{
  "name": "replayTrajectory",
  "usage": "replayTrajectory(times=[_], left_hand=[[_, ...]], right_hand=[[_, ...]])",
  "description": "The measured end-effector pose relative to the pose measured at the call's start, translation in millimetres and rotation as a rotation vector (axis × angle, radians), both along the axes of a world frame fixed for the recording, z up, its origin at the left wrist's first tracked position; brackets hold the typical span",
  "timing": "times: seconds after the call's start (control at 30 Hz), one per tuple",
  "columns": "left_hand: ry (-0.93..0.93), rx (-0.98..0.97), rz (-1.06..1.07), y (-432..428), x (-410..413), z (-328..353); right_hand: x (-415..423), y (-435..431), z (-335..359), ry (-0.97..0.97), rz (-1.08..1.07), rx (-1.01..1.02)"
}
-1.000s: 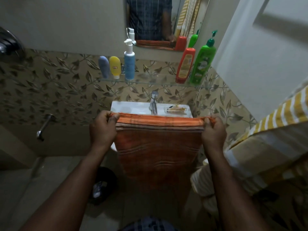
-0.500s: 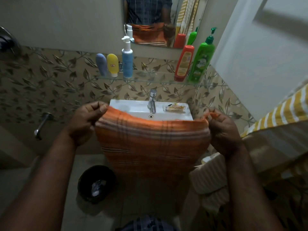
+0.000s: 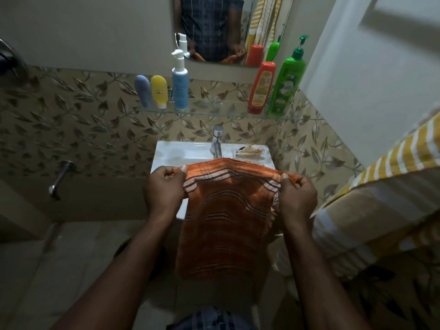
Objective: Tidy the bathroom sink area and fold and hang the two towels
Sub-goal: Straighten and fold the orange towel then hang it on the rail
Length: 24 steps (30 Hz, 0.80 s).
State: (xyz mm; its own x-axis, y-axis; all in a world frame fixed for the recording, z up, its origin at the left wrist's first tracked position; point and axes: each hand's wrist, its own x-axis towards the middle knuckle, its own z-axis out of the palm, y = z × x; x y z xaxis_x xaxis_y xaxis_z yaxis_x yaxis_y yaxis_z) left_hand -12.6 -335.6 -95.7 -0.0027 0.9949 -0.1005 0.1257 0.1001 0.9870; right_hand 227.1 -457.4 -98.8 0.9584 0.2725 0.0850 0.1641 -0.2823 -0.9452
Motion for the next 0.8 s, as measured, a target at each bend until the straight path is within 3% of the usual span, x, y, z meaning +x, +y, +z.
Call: replayTrajectory(times=[0.13,0.37,0.8], left_hand=[[-0.109,-0.018,-0.038,-28,24,4],[0.087,0.204,-0.202,-67,49,7],[0.047,0.184,-0.18,-82,40,3]], right_hand=[[-36,-5,10,0.019,0.106,0.079],[-90,-4,9,-0.055,0.299,0.106],[-97,-14,8,-0.065,0.388,0.063]])
